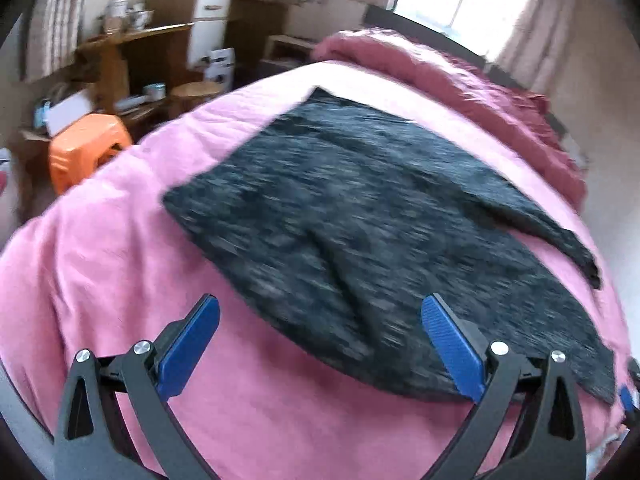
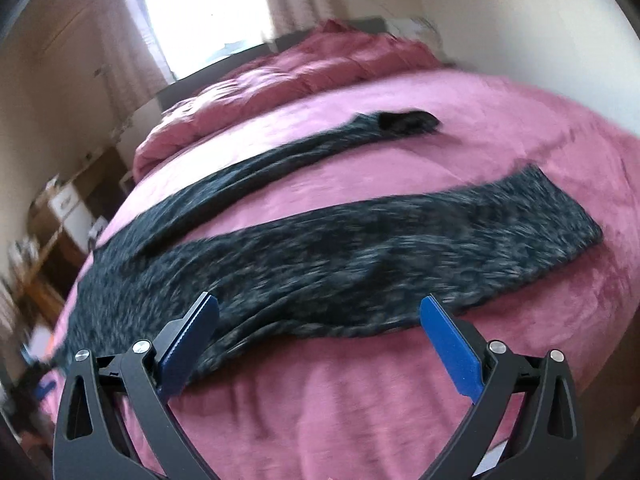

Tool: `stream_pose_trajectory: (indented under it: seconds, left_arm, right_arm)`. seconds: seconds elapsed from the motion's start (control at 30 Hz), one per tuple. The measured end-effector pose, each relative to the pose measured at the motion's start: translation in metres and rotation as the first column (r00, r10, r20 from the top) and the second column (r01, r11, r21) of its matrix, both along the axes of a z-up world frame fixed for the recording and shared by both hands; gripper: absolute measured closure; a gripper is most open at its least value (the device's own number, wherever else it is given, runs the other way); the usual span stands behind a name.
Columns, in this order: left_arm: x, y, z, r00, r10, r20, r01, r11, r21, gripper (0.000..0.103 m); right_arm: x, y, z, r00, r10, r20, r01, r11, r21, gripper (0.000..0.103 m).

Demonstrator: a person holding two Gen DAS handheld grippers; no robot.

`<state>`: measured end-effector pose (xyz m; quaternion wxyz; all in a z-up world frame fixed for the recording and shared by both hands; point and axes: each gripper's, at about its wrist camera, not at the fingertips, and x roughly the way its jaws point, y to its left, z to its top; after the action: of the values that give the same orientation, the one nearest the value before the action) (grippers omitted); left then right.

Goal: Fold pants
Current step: 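Grasp the pants waistband with the left gripper while the right gripper grasps a leg hem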

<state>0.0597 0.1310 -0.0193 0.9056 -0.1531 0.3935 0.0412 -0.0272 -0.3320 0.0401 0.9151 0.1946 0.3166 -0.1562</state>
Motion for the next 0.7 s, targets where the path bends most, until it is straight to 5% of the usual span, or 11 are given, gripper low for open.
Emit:
stream_pose_trajectory:
  seconds: [0.07, 0.13, 0.2, 0.37, 0.5, 0.67, 0.7]
  left_arm:
    - [0.009, 0.014, -0.008, 1.0, 0.006, -0.03, -0.007, 0.999, -0.031, 0.01]
    - [0.018, 0.028, -0.021, 0.998, 0.002, -0.061, -0.009, 0.993, -0.122, 0.029]
    - [0.022, 0.039, -0.031, 0.997, 0.017, -0.071, -0.031, 0.98, -0.199, 0.033]
    - [0.031, 0.036, -0.034, 1.0, -0.021, -0.018, 0.017, 0.977, -0.214, 0.046]
    - [0.046, 0.049, -0.042, 1.0, 0.002, -0.023, -0.009, 0.958, -0.287, 0.077]
    - [0.059, 0.055, -0.043, 0.998, -0.027, -0.048, 0.009, 0.944, -0.329, 0.095]
    - [0.057, 0.055, -0.04, 0.999, -0.027, -0.045, 0.011, 0.945, -0.326, 0.096]
  right_arm:
    - [-0.004, -0.03, 0.0, 0.998, -0.051, -0.028, 0.053, 0.996, 0.065, 0.01]
    - [-0.01, -0.061, -0.003, 0.992, -0.111, -0.059, 0.118, 0.984, 0.131, 0.013]
    - [-0.021, -0.1, -0.011, 0.978, -0.189, -0.088, 0.204, 0.953, 0.224, 0.014]
    - [-0.04, -0.167, -0.043, 0.947, -0.29, -0.137, 0.32, 0.839, 0.44, 0.03]
    - [-0.041, -0.194, -0.064, 0.934, -0.342, -0.108, 0.347, 0.784, 0.514, 0.042]
    - [-0.03, -0.219, -0.072, 0.928, -0.358, -0.101, 0.357, 0.785, 0.506, 0.091]
    - [-0.028, -0.223, -0.072, 0.931, -0.348, -0.106, 0.353, 0.793, 0.497, 0.094]
